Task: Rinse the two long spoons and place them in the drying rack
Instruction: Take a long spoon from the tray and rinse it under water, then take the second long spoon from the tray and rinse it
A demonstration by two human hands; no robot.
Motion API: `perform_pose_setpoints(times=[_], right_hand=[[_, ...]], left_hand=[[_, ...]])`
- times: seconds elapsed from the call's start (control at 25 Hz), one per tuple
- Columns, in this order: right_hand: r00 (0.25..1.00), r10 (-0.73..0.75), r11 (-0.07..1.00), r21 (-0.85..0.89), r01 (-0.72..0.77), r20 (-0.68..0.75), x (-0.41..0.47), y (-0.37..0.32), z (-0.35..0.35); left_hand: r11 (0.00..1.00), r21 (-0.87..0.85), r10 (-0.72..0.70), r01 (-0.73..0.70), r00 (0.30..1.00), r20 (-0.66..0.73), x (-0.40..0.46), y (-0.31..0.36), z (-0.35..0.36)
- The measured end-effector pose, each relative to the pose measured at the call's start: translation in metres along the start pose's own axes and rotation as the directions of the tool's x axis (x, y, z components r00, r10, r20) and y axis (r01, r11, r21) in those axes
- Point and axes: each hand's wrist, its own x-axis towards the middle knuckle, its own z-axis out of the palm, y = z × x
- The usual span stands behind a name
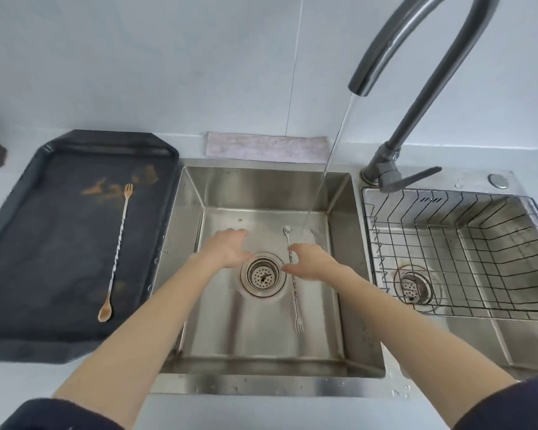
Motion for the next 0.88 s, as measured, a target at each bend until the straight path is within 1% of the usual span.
perform_pose_setpoints(times=[0.12,0.24,0.48,0.72,0.88], right_hand=[[0.994,-0.074,0.997,-0.010,0.073,-0.077,-0.003,-0.023,-0.008],[0.979,-0.146,0.989,-0.021,0.144,-0.143,-0.006,-0.055,-0.012],[0.944,-0.270,0.960,0.017,0.278,-0.188,-0.003,-0.125,-0.002],[0.924,-0.321,0.921,0.159,0.356,-0.207,0.001,-0.197,0.013],[0.938,-0.295,0.895,0.292,0.338,-0.183,0.008,-0.226,0.031]], left_hand=[[1.000,0.022,-0.018,0.020,0.996,-0.091,-0.021,-0.019,-0.021],[0.999,-0.008,-0.047,0.046,0.984,-0.172,-0.041,-0.041,-0.034],[0.983,-0.104,-0.178,0.154,0.940,-0.292,-0.071,-0.099,-0.045],[0.937,-0.218,-0.329,0.272,0.896,-0.297,-0.084,-0.150,-0.039],[0.889,-0.321,-0.418,0.327,0.865,-0.276,-0.086,-0.170,-0.030]])
